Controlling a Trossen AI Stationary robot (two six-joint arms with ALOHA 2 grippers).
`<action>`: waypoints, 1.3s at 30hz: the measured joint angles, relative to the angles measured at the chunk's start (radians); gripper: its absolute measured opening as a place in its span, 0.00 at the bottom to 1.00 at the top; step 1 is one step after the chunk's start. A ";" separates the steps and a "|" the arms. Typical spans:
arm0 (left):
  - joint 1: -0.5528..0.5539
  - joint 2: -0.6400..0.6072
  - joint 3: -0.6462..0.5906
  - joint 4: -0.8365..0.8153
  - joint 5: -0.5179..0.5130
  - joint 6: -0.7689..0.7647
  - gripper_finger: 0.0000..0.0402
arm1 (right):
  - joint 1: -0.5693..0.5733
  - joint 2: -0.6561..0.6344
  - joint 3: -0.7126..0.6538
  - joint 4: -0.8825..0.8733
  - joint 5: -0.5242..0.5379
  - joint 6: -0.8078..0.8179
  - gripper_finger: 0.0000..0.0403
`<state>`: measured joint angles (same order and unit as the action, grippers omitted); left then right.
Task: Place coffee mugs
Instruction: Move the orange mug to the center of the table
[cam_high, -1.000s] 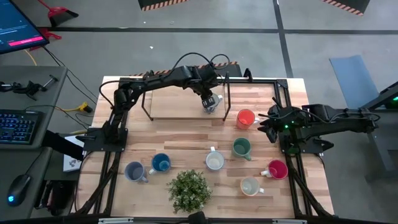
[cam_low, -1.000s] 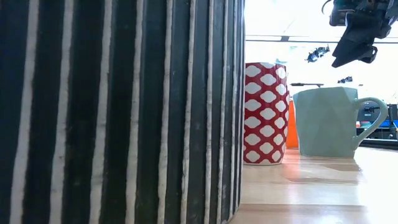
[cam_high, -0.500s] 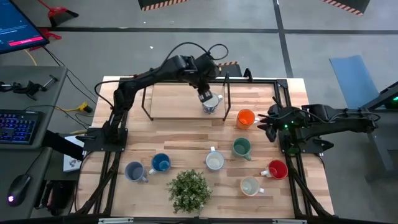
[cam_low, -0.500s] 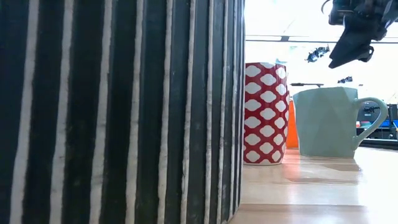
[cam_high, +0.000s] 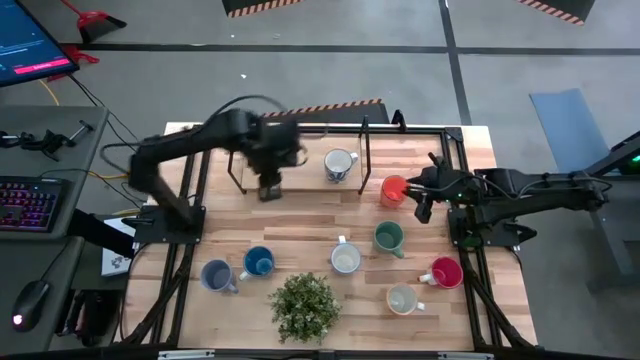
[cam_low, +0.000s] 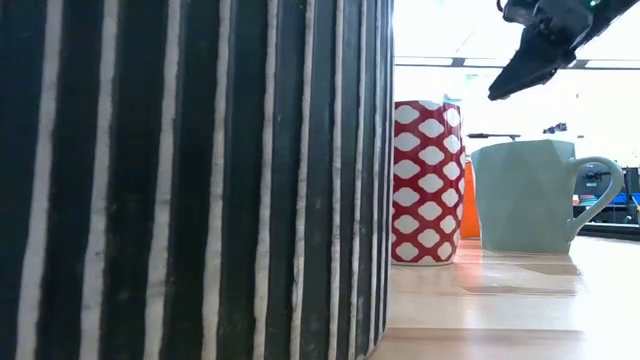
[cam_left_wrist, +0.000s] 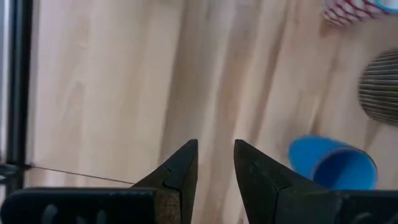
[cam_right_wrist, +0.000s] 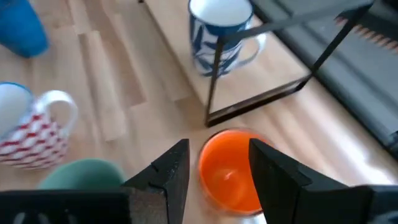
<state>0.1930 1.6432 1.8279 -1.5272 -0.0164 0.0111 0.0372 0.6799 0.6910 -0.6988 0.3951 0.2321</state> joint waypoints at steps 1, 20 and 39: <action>-0.020 -0.054 -0.063 0.020 0.000 -0.025 0.24 | 0.000 0.005 0.000 0.005 0.025 -0.018 0.36; -0.347 -0.603 -0.709 0.429 -0.232 -0.574 0.24 | -0.330 0.200 0.000 0.023 -0.150 -0.009 0.36; -0.360 -0.597 -0.722 0.481 -0.311 -0.584 0.24 | -0.478 0.324 -0.008 -0.129 -0.156 0.096 0.35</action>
<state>-0.1669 1.0462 1.1057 -1.0466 -0.3271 -0.5728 -0.4404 1.0037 0.6828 -0.8279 0.2389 0.3276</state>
